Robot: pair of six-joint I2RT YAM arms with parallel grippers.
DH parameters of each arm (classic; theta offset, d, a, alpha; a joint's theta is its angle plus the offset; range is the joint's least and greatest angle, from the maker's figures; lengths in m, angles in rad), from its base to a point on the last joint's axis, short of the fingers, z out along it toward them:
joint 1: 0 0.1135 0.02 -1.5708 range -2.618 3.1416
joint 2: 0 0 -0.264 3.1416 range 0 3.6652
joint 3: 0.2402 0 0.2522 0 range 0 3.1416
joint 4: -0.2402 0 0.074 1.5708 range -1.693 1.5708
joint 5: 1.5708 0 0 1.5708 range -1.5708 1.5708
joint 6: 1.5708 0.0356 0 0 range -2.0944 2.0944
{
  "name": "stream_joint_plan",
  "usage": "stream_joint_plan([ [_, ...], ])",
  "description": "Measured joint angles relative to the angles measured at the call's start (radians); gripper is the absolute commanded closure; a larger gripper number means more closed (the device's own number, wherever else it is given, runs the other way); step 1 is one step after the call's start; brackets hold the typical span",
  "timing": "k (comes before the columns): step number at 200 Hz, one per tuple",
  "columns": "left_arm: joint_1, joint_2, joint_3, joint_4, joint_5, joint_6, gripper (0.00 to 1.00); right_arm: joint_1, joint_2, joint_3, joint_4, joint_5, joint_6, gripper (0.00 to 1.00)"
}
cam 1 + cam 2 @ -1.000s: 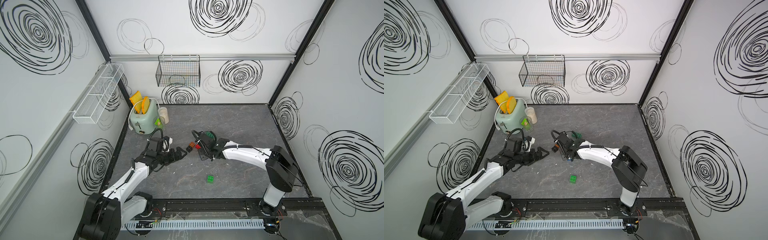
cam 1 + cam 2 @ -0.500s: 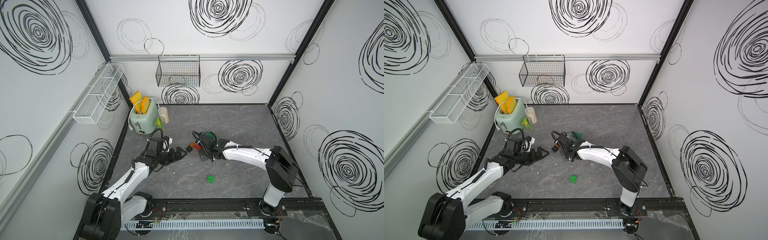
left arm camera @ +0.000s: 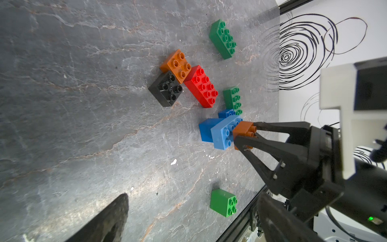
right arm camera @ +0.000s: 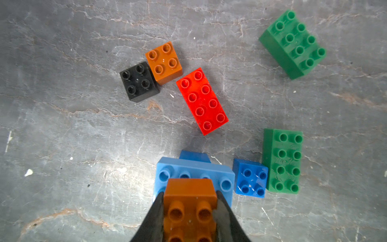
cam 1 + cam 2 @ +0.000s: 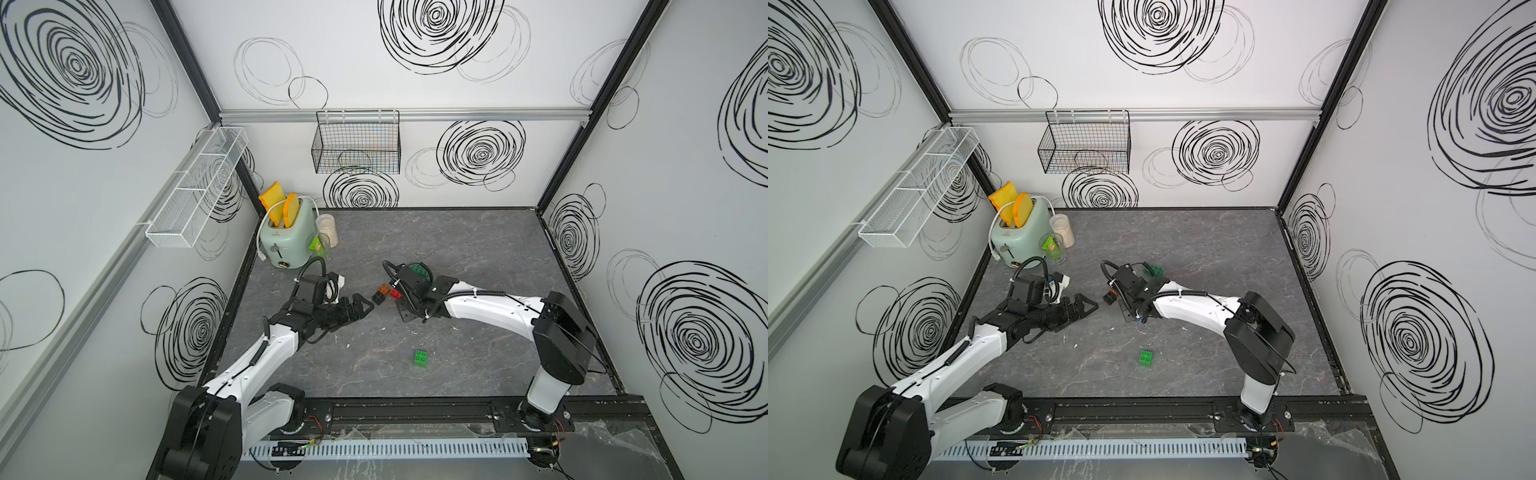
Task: Assemble the letter f with lego
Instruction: Assemble the lego brick with the lego brick.
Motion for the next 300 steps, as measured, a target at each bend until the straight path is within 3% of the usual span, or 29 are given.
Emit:
stream_joint_plan([
  [99, -0.042, -0.036, 0.0, 0.0, 0.009, 0.0, 0.02, -0.053, 0.013, 0.038, -0.031, -0.061, 0.0, 0.7],
  [300, -0.018, -0.036, 0.0, 0.001, 0.016, 0.0, 0.02, -0.055, 0.06, 0.073, -0.048, -0.072, -0.001, 0.69],
])
